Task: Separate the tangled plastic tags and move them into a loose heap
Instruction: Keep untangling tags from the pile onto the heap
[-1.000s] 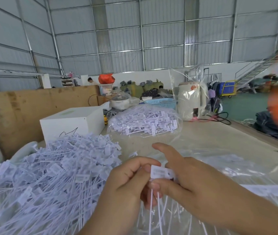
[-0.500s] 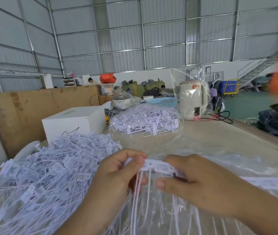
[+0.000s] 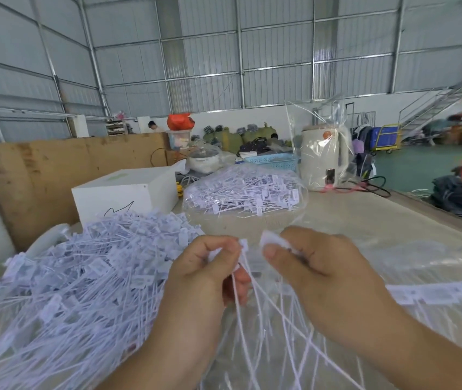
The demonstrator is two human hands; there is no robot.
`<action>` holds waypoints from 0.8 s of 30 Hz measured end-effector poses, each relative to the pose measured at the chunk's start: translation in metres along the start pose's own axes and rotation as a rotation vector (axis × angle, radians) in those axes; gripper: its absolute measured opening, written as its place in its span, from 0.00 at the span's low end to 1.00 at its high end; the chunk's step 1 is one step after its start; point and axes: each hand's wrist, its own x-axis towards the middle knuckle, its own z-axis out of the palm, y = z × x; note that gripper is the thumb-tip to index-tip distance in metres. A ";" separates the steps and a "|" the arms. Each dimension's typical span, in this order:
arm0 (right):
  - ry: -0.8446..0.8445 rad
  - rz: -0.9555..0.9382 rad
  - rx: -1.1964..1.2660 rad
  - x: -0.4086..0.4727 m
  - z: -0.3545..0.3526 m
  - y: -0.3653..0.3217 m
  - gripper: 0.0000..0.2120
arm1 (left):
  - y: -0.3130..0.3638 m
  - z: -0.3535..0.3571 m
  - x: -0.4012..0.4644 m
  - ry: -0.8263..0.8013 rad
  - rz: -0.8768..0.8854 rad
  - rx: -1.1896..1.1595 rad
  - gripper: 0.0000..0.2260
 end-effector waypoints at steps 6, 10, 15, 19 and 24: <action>-0.063 0.034 0.266 0.005 -0.018 0.007 0.14 | 0.002 -0.017 0.013 0.076 -0.027 0.056 0.05; -0.348 -0.012 0.056 -0.001 -0.003 0.012 0.20 | 0.003 -0.007 0.004 -0.136 0.022 0.147 0.02; -0.353 -0.030 -0.111 -0.002 0.004 0.013 0.24 | -0.003 -0.005 -0.001 -0.204 0.032 0.216 0.09; -0.308 0.003 -0.076 -0.001 0.005 0.012 0.27 | 0.000 -0.003 -0.005 -0.272 0.009 0.232 0.05; -0.312 -0.020 0.048 0.003 -0.007 0.013 0.20 | 0.000 -0.010 0.002 -0.225 0.023 0.231 0.07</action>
